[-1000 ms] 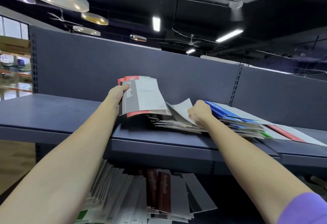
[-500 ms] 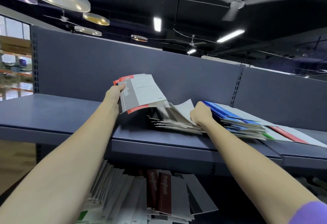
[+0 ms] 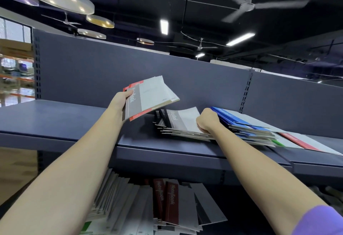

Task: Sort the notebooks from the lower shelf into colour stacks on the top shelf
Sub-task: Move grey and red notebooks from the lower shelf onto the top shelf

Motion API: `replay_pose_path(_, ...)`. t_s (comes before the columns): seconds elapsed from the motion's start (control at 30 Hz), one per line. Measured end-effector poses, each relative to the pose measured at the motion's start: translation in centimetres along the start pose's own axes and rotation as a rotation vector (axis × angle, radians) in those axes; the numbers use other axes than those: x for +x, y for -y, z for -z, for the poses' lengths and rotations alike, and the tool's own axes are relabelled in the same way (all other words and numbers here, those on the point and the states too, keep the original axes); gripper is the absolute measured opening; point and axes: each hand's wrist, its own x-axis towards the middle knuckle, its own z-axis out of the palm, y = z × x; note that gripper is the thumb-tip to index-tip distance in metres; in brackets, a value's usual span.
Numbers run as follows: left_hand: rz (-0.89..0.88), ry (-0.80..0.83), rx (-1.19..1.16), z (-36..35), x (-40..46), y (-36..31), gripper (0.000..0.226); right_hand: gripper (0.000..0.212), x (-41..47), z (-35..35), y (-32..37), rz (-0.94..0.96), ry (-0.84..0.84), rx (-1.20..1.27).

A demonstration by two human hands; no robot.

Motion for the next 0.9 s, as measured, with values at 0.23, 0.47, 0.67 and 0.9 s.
replay_pose_path(0.23,-0.046,0.048,0.300,-1.7,-0.5,0.6,0.019,0.026,-0.1,0.7,2.2,0.085,-0.119,0.362)
replay_pose_path(0.47,-0.155,0.068,0.434,-1.9,-0.1,0.8,0.037,0.038,-1.5,1.2,4.6,0.090,0.200,0.568)
replay_pose_path(0.67,-0.138,0.082,0.324,-2.0,-0.5,0.8,0.031,0.028,-0.7,1.2,4.5,-0.050,0.206,0.821)
replay_pose_path(0.9,-0.140,0.043,0.250,-2.0,-0.9,0.6,0.020,0.012,0.9,0.8,1.9,-0.119,0.073,0.598)
